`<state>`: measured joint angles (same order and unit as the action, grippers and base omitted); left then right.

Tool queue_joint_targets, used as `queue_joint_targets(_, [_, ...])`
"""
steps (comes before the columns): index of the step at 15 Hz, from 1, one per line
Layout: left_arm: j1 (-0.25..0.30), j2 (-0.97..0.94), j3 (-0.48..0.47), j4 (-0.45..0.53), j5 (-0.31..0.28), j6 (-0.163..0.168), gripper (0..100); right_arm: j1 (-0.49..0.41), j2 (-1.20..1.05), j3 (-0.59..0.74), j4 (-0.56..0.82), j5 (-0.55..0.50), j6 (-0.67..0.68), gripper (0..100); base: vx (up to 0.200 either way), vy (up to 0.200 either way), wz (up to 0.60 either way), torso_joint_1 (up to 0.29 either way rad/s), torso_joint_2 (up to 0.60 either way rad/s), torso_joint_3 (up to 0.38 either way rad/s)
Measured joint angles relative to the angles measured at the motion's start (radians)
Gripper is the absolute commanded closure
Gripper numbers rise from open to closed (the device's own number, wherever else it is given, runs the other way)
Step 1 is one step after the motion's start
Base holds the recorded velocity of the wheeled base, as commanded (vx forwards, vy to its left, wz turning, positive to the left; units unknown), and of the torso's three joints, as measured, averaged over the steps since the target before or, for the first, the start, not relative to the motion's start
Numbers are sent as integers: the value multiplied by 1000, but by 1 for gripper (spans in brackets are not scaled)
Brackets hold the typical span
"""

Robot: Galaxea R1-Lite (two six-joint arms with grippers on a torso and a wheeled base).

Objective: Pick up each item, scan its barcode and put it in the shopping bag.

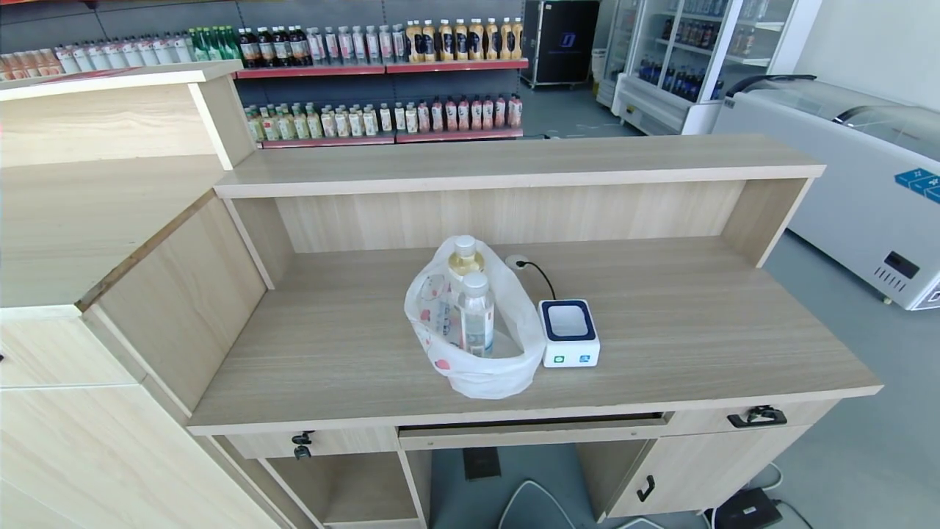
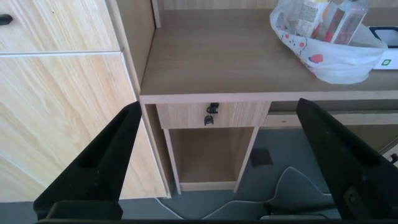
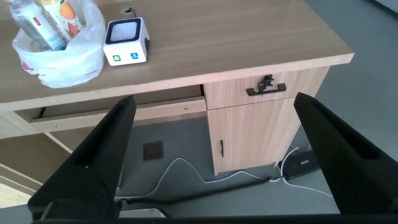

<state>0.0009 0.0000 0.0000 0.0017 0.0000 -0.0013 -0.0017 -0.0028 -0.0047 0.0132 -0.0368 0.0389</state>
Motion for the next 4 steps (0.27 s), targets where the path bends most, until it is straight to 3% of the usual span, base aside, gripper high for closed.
queue_joint_targets(4, [0,0,0,0,0,0,0,0,-1,0,0,0,-6,0,0,0,0,0,0,0])
